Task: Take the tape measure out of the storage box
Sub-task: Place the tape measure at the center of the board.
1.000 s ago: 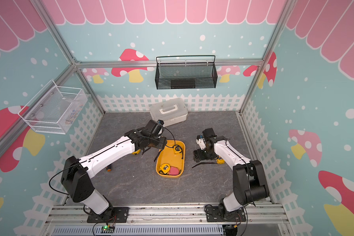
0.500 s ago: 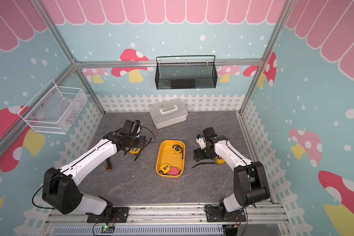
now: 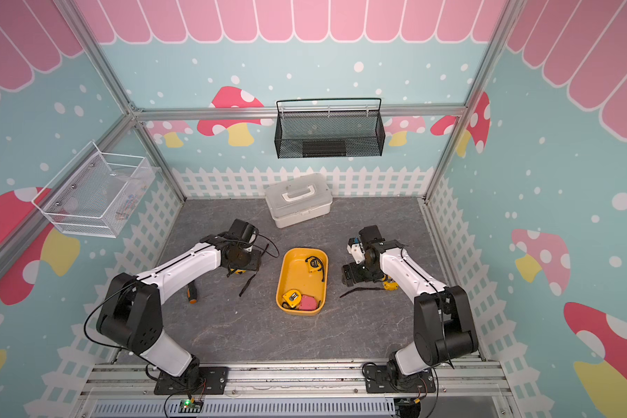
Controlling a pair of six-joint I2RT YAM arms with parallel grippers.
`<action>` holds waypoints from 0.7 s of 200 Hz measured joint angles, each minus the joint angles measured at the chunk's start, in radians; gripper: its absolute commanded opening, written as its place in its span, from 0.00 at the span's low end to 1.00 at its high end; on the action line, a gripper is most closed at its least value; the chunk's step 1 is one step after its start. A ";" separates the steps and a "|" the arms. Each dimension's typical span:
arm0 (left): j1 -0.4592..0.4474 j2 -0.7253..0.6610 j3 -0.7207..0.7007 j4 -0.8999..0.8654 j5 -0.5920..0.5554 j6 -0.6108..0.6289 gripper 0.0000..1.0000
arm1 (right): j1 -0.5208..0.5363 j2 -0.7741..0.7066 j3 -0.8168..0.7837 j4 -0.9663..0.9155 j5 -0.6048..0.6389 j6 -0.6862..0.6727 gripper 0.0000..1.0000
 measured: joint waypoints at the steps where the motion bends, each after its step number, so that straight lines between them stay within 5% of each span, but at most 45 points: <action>1: 0.000 0.002 0.000 0.001 0.000 0.000 0.56 | 0.000 0.000 0.000 0.000 0.000 0.000 0.90; 140: 0.001 0.235 0.082 0.051 0.063 0.040 0.56 | 0.001 0.000 0.000 -0.007 0.001 0.001 0.90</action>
